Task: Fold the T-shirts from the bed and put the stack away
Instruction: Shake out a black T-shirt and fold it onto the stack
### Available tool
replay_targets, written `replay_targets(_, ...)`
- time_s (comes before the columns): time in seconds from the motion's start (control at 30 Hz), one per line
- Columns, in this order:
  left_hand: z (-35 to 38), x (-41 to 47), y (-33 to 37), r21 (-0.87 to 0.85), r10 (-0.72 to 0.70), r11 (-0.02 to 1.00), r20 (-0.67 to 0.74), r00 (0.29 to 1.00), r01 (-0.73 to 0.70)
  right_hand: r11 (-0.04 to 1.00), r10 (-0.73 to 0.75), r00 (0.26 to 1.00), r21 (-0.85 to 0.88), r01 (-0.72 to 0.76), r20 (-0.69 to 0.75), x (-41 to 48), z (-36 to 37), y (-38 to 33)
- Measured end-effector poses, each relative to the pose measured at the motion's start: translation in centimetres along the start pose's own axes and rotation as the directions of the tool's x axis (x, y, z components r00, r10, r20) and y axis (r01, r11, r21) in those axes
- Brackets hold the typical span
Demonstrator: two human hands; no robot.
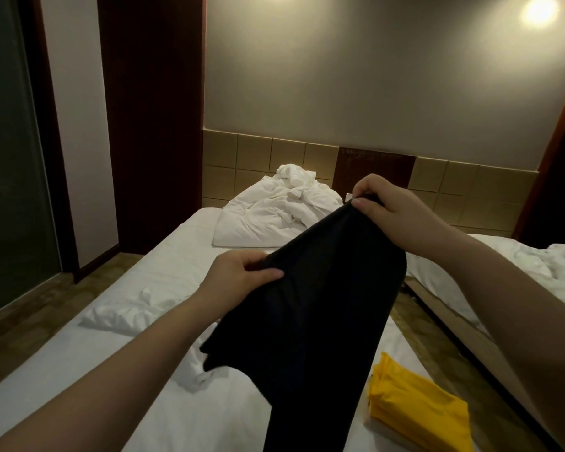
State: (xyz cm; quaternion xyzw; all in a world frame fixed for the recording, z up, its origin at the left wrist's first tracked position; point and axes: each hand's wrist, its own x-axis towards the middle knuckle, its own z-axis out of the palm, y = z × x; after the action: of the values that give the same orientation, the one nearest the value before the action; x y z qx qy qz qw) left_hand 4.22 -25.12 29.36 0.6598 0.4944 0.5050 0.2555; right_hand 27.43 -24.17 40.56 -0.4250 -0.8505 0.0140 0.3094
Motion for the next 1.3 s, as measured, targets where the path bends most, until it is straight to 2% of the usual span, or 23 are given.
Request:
replay_targets(0.17, 1.5, -0.9, -1.6, -0.042, -0.025, 0.999, 0.07, 0.997, 0.028, 0.999, -0.043, 0.999, 0.0, 0.043, -0.005, 0.0, 0.3, -0.2)
replay_targets(0.37, 2.0, -0.7, -2.6, -0.025, -0.081, 0.997, -0.053, 0.995, 0.079, 0.999, 0.028, 1.0, 0.016, -0.028, -0.006, -0.7, 0.1, 0.9)
replay_targets(0.47, 2.4, -1.1, -3.0, -0.021, -0.091, 0.996, -0.03, 0.995, 0.091, 0.996, 0.087, 0.994, -0.032, -0.085, 0.072, -1.0, 0.3, 1.5)
replay_targets(0.57, 1.4, -0.3, -3.1, -0.063, -0.116, 0.992, -0.098, 0.988, 0.111, 0.982, 0.167, 0.966, -0.122, -0.145, 0.199, -0.9, 0.3, 2.2)
replay_targets(0.67, -0.2, 1.0, -2.5, 0.091, -0.078, 0.992, -0.072, 0.994, 0.085, 0.962, 0.253, 0.94, -0.158, -0.221, 0.228, -0.9, 0.3, 3.1)
replay_targets(0.77, -1.4, 2.4, -0.3, 0.343, 0.031, 0.939, -0.063, 0.998, -0.008, 0.956, 0.291, 0.954, -0.062, -0.286, 0.074, -0.5, 0.5, 3.2)
replay_targets(0.83, -2.8, 3.8, 2.1, 0.383, 0.126, 0.922, -0.176, 0.976, -0.05, 0.951, 0.305, 0.945, 0.086, -0.296, -0.117, 0.3, 0.5, 2.7)
replay_targets(0.9, -4.1, 5.1, 4.4, 0.366, 0.205, 0.926, -0.285, 0.937, -0.091, 0.952, 0.288, 0.904, 0.194, -0.236, -0.315, 1.2, 0.2, 1.8)
replay_targets(0.93, -4.5, 5.6, 5.2, 0.376, 0.223, 0.921, -0.294, 0.93, -0.102, 0.953, 0.276, 0.881, 0.229, -0.199, -0.383, 1.6, 0.1, 1.4)
replay_targets(1.0, -4.3, 6.0, 6.0, 0.524, 0.215, 0.848, -0.189, 0.958, -0.086, 0.954, 0.258, 0.865, 0.252, -0.16, -0.43, 2.5, 0.2, 0.8)
replay_targets(1.03, -4.1, 6.1, 6.0, 0.579, 0.189, 0.812, -0.147, 0.971, -0.07, 0.956, 0.254, 0.879, 0.241, -0.166, -0.404, 2.8, 0.4, 0.7)
replay_targets(1.07, -4.2, 6.4, 6.1, 0.573, 0.164, 0.818, -0.15, 0.975, -0.05, 0.96, 0.251, 0.896, 0.215, -0.181, -0.365, 3.0, 0.5, 0.6)
replay_targets(1.17, -5.3, 7.1, 7.2, 0.291, 0.112, 0.956, -0.218, 0.97, -0.045, 0.982, 0.184, 0.91, 0.108, -0.154, -0.371, 4.2, -0.7, 0.1)
replay_targets(1.23, -5.8, 7.0, 7.6, 0.239, 0.131, 0.968, -0.206, 0.97, -0.08, 0.986, 0.139, 0.928, 0.139, -0.096, -0.345, 4.9, -2.8, -0.4)
replay_targets(1.27, -5.9, 6.8, 7.4, 0.272, 0.148, 0.957, -0.163, 0.975, -0.1, 0.975, 0.158, 0.96, 0.193, -0.113, -0.233, 4.9, -3.7, -0.7)
replay_targets(1.3, -5.9, 6.4, 7.0, 0.355, 0.175, 0.926, -0.107, 0.979, -0.126, 0.962, 0.193, 0.981, 0.203, -0.181, -0.037, 4.9, -4.3, -1.0)
